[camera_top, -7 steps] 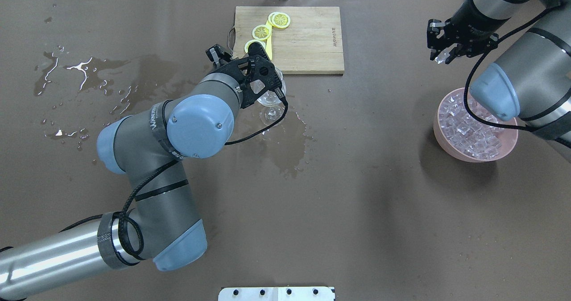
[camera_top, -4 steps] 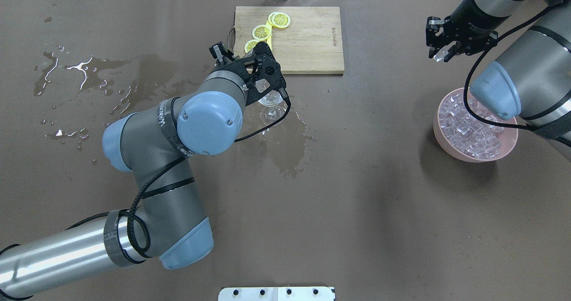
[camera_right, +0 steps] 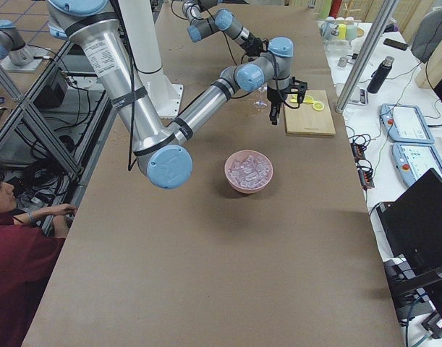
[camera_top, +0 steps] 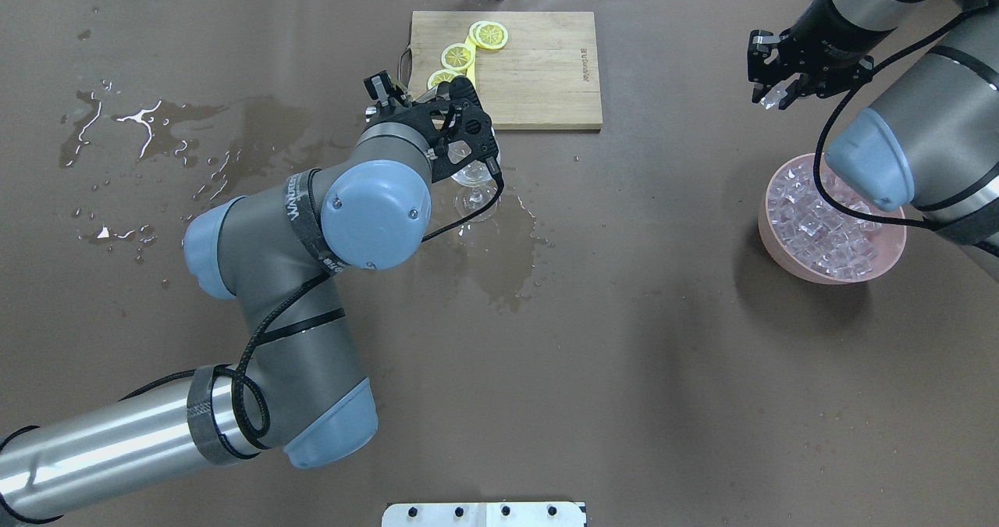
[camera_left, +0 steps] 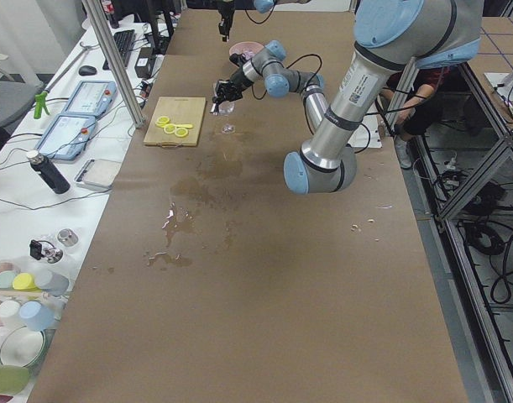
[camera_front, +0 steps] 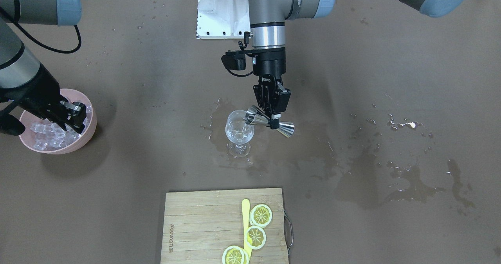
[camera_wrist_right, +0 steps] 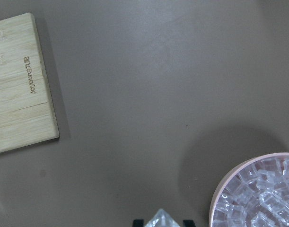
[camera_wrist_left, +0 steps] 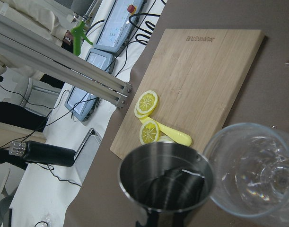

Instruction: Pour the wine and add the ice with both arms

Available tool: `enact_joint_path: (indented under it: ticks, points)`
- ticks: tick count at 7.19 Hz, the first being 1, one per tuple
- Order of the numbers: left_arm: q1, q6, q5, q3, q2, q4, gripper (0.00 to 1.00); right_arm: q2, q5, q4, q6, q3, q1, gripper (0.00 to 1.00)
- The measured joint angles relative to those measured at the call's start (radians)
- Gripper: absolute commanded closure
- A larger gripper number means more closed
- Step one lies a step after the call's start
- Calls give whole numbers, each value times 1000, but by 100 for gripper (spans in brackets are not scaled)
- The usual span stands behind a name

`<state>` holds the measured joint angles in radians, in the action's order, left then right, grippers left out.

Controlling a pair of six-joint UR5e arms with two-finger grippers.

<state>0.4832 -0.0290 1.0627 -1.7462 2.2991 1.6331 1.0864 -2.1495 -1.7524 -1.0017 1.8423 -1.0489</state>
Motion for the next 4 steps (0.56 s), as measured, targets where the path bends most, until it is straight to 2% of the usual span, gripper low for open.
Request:
enact_joint_path:
  ticks: [4]
  points:
    - [-1, 17, -31, 4, 31, -65, 100, -2, -1, 1, 0, 5, -2, 80]
